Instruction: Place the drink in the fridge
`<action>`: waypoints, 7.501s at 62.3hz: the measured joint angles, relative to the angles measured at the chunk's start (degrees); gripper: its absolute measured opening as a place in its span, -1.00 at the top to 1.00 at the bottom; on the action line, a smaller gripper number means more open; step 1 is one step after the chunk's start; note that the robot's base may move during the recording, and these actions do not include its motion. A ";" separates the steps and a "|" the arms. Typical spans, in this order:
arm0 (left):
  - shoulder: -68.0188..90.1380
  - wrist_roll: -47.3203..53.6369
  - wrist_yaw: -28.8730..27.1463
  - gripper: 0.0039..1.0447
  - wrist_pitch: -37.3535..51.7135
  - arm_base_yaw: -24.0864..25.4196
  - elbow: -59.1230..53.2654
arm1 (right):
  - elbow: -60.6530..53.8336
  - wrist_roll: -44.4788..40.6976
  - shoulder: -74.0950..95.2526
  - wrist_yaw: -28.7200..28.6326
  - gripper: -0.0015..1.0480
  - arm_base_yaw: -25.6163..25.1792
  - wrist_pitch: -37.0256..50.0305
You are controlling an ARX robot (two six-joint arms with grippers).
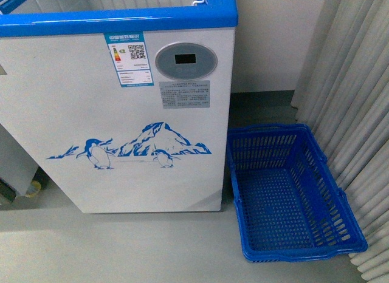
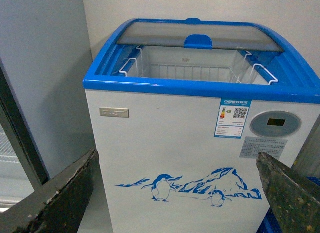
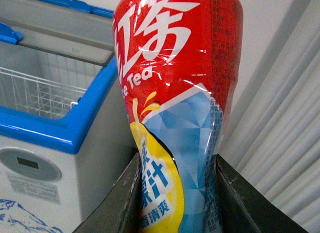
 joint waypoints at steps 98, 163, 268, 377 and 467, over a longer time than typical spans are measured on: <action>0.00 0.00 0.00 -0.85 0.00 0.00 0.00 | 81.00 -37.79 56.26 -1.25 0.35 18.25 -34.14; 0.00 0.02 0.00 -0.85 0.00 0.02 0.00 | 105.90 -44.89 74.34 1.79 0.35 19.10 -45.79; 0.02 0.02 0.00 -0.85 0.00 0.02 0.00 | 106.03 -44.24 74.66 2.69 0.14 19.06 -44.00; 0.00 0.00 0.00 -0.85 0.00 0.02 0.00 | 48.92 5.53 29.24 7.34 -0.86 8.39 -25.55; 0.00 0.00 0.00 -0.85 0.00 0.02 0.00 | -26.56 12.20 -52.11 -0.28 -0.86 -7.10 -14.84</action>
